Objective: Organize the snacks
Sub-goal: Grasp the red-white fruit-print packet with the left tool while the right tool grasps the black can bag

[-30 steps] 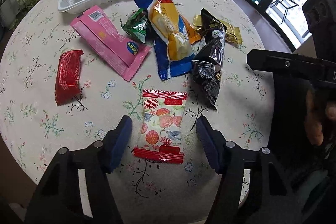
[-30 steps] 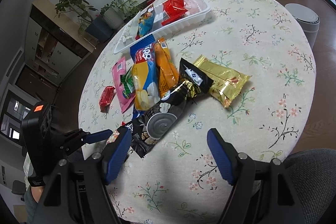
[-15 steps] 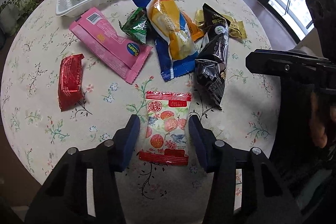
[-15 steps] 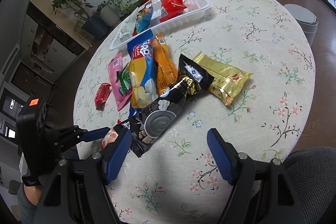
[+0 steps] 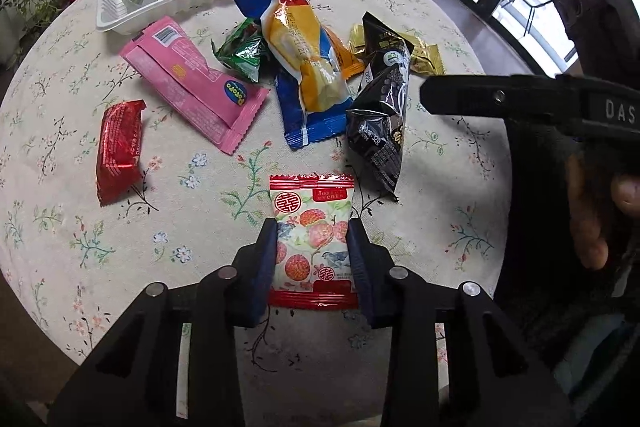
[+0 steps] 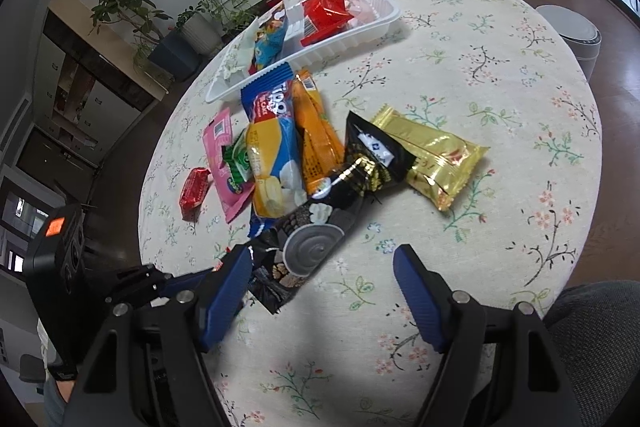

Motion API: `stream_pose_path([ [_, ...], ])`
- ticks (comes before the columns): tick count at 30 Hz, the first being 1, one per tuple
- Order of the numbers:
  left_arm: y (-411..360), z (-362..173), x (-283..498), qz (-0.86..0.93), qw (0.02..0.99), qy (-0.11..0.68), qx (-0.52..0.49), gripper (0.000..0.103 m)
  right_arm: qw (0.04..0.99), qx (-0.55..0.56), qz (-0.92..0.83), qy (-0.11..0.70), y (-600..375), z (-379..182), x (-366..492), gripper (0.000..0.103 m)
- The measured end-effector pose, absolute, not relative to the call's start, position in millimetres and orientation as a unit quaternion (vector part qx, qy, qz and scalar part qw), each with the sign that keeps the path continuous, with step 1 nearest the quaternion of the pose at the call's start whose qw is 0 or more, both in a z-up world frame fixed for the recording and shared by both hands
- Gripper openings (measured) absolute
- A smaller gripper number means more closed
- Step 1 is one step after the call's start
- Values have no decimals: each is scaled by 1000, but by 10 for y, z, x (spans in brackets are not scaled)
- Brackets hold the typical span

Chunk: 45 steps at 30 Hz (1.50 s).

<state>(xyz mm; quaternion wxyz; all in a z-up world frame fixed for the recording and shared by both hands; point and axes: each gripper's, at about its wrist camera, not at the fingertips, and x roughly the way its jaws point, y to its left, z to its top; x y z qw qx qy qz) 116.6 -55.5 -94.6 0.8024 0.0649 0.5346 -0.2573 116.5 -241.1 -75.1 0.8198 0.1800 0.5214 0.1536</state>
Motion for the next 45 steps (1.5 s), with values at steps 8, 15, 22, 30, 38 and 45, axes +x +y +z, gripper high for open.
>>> stream_pose_path([
  [8,-402,-948,1089,-258,810,527,30,32,804,201,140,542,-2296,-863,1367,77],
  [15,-355,-958,1077,-262,811,523,20,32,804,190,123,549,-2197,-965,1479,64],
  [22,-330,-957,1050,-260,813,521,17,32,807,168,121,553,-2176,-970,1566,59],
  [30,-338,-955,1021,-258,815,518,16,32,826,91,113,544,-2007,-969,1572,48],
  [38,-288,-954,1010,-262,817,514,2,32,824,80,121,547,-2116,-973,1481,27],
  [45,-283,-953,1009,-261,817,514,-1,32,827,86,124,542,-2207,-914,1353,26],
])
